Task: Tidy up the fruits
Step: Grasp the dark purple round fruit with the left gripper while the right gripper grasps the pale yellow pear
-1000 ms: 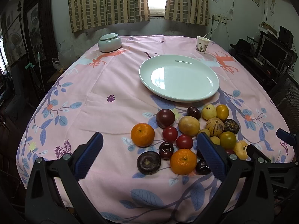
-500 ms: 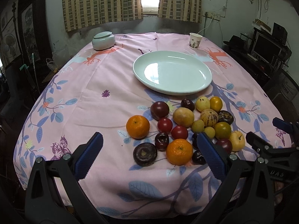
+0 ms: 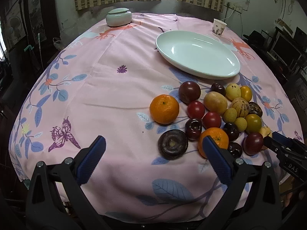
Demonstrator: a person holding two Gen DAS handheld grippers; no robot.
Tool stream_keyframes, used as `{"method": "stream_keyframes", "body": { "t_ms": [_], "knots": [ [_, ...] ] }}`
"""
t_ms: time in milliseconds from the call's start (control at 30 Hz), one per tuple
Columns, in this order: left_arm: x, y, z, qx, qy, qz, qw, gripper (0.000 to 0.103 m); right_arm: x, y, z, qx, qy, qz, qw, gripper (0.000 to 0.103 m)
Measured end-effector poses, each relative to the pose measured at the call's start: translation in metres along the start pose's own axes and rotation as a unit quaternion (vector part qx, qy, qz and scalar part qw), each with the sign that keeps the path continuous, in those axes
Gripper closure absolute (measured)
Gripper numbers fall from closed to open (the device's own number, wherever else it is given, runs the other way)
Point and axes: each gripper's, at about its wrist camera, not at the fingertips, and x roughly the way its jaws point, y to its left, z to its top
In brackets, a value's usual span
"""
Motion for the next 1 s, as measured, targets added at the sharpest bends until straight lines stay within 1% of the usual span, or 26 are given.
{"method": "stream_keyframes", "body": {
  "t_ms": [100, 167, 267, 300, 333, 367, 433, 467, 500, 567, 633, 700, 733, 800, 833, 867, 900, 1000],
  "knots": [
    [0.003, 0.002, -0.001, -0.003, 0.006, -0.006, 1.0, 0.002, 0.006, 0.002, 0.002, -0.005, 0.0, 0.001, 1.0, 0.05],
    [0.006, 0.0, -0.003, -0.001, 0.013, -0.011, 0.9998, 0.002, 0.017, 0.0, 0.004, -0.003, 0.018, -0.001, 1.0, 0.049],
    [0.01, -0.001, -0.006, 0.004, 0.021, -0.015, 0.9997, 0.002, 0.023, 0.002, 0.006, -0.013, 0.014, -0.005, 1.0, 0.049],
    [0.011, -0.001, -0.006, 0.005, 0.022, -0.013, 0.9996, 0.002, 0.023, 0.0, 0.006, -0.011, 0.014, 0.001, 1.0, 0.049],
    [0.012, 0.0, -0.006, 0.003, 0.024, -0.014, 0.9996, 0.002, 0.023, -0.003, 0.005, -0.009, 0.011, 0.01, 1.0, 0.046],
    [0.013, 0.001, -0.006, 0.001, 0.025, -0.016, 0.9996, 0.002, 0.022, -0.005, 0.003, -0.009, 0.005, 0.024, 1.0, 0.043],
    [0.017, 0.002, -0.006, -0.002, 0.027, -0.018, 0.9995, 0.002, 0.021, -0.006, -0.002, -0.011, -0.011, 0.035, 0.999, 0.041],
    [0.019, 0.003, -0.007, -0.001, 0.03, -0.017, 0.9994, 0.002, 0.021, -0.002, -0.004, -0.022, -0.016, 0.026, 0.999, 0.042],
    [0.021, 0.003, -0.007, 0.0, 0.033, -0.016, 0.9993, 0.002, 0.021, 0.004, -0.005, -0.036, -0.019, 0.007, 0.999, 0.043],
    [0.027, 0.001, -0.008, 0.008, 0.04, -0.012, 0.9991, 0.002, 0.021, 0.011, -0.007, -0.047, -0.027, -0.023, 0.998, 0.055],
    [0.037, -0.001, -0.01, 0.012, 0.05, -0.016, 0.9985, 0.002, 0.02, 0.008, -0.005, -0.038, -0.027, -0.011, 0.999, 0.056],
    [0.047, -0.004, -0.012, 0.014, 0.057, -0.028, 0.9979, 0.01, 0.02, 0.005, -0.003, -0.033, -0.024, -0.003, 0.999, 0.056],
    [0.048, -0.007, -0.012, 0.024, 0.045, -0.016, 0.9986, 0.014, 0.019, 0.003, -0.003, -0.029, -0.023, 0.003, 0.999, 0.056],
    [0.049, -0.012, -0.013, 0.036, 0.026, -0.014, 0.9989, 0.022, 0.017, 0.003, -0.003, -0.026, -0.021, 0.009, 0.999, 0.056],
    [0.047, -0.013, -0.012, 0.035, 0.021, -0.017, 0.999, 0.036, 0.014, 0.004, -0.003, -0.026, -0.024, 0.009, 0.999, 0.056],
    [0.046, -0.013, -0.011, 0.036, 0.016, -0.022, 0.999, 0.055, 0.011, 0.005, -0.003, -0.028, -0.028, 0.006, 0.999, 0.056],
    [0.045, -0.014, -0.01, 0.036, 0.014, -0.022, 0.999, 0.061, 0.007, 0.006, -0.003, -0.032, -0.034, 0.002, 0.999, 0.056],
    [0.044, -0.015, -0.009, 0.034, 0.014, -0.032, 0.9988, 0.062, -0.002, 0.011, 0.0, -0.038, -0.045, 0.001, 0.998, 0.056]
  ]
}}
